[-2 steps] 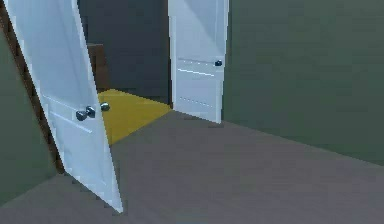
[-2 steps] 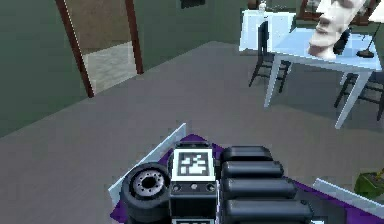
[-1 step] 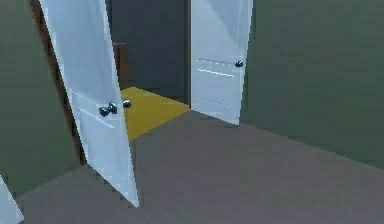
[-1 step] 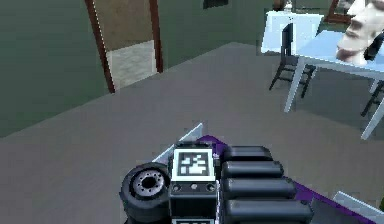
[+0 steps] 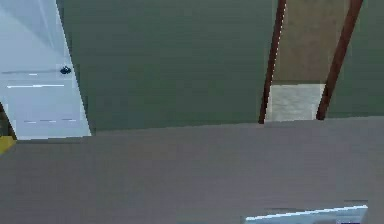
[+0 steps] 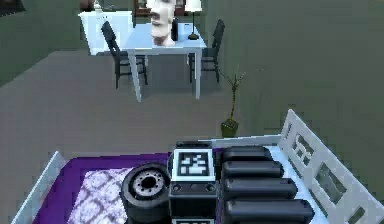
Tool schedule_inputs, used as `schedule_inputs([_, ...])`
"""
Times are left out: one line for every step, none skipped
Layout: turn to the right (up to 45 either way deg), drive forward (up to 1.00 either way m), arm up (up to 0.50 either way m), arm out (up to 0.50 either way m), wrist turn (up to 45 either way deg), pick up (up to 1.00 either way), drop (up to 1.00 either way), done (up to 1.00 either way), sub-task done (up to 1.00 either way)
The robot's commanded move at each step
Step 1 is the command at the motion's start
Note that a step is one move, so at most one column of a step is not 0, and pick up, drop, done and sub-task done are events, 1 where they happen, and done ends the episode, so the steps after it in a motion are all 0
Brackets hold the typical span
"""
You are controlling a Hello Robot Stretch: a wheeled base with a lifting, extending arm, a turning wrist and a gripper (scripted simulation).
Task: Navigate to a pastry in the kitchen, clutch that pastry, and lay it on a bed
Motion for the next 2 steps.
schedule_inputs([24.0, 0.0, 0.0, 0.0, 0.0, 0.0, 0.0, 0.0, 0.0])
schedule_inputs([0.0, 0.0, 0.0, 0.44, 0.0, 0.0, 0.0, 0.0, 0.0])
